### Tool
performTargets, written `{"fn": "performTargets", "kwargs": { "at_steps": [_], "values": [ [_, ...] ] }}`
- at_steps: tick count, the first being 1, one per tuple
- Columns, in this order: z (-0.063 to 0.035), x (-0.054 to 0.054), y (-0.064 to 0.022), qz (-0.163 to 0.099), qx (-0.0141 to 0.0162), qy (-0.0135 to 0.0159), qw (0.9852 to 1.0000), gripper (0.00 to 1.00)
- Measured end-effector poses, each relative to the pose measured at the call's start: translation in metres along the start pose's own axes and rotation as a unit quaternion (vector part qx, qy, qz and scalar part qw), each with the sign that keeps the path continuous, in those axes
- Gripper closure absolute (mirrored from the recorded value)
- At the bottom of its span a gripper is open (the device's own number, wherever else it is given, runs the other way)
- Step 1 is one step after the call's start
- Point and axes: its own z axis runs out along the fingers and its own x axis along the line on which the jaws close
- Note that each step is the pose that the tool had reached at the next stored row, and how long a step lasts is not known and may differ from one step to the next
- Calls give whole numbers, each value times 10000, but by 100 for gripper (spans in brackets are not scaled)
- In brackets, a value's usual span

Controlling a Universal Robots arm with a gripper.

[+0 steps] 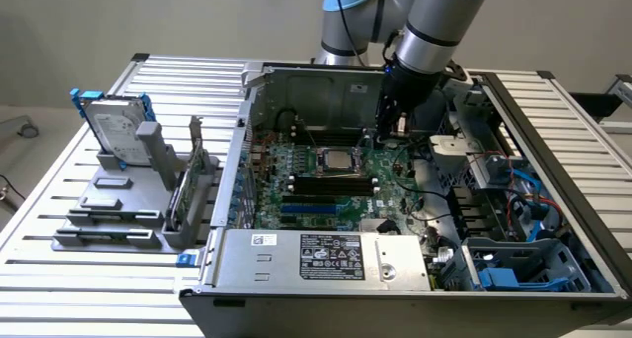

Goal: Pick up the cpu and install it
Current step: 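Close the cpu cover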

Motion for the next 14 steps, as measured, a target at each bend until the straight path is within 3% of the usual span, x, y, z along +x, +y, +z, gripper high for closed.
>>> {"fn": "performTargets", "kwargs": {
  "at_steps": [6,14],
  "values": [
    [15,-16,-82,8,137,-27,9999,89],
    [49,-45,-202,16,326,-41,9995,89]
  ]
}}
